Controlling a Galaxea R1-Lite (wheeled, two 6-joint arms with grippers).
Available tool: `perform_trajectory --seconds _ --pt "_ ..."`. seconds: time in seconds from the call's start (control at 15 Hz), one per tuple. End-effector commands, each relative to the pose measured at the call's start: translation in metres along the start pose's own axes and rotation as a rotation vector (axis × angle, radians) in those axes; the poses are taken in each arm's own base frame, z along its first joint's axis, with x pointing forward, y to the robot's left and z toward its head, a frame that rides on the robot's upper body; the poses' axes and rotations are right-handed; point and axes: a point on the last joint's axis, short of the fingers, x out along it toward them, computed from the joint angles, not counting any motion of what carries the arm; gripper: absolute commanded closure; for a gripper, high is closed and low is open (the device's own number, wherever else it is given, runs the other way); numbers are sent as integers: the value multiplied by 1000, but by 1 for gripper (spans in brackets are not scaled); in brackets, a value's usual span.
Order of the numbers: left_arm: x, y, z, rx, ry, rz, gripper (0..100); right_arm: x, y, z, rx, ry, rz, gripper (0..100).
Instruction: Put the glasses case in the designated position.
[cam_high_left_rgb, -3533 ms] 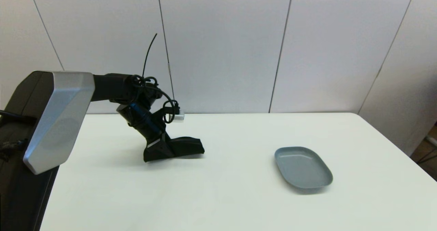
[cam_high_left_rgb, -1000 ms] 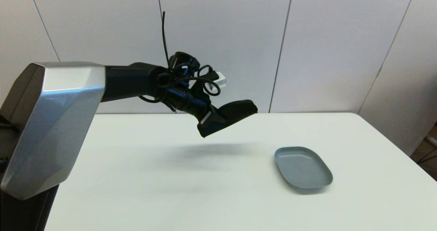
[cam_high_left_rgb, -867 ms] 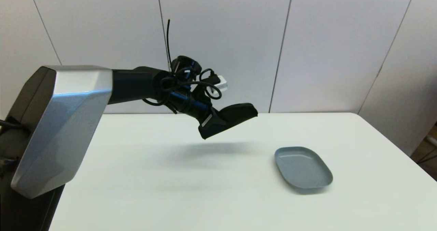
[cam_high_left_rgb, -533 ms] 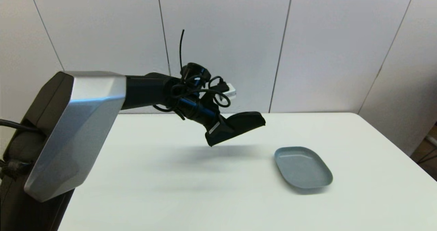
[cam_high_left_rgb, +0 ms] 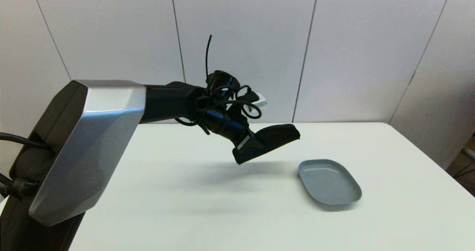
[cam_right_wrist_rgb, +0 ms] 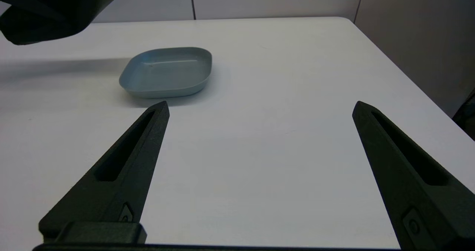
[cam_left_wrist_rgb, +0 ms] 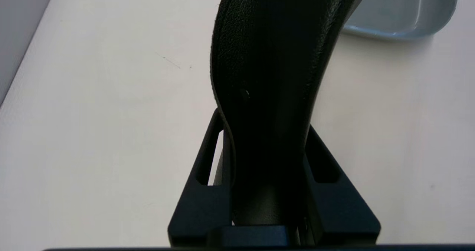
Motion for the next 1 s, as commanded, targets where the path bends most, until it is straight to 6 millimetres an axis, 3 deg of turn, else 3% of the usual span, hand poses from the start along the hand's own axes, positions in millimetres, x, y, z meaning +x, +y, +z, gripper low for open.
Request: perform_trajectory --seconds 0.07,0.47,1.0 --pt "-15 -8 18 -74 -60 25 100 0 0 0 0 0 1 0" --pt "-12 1 25 -223 -104 172 100 0 0 0 0 0 1 0" --pt "24 13 8 -120 -123 171 100 0 0 0 0 0 -2 0"
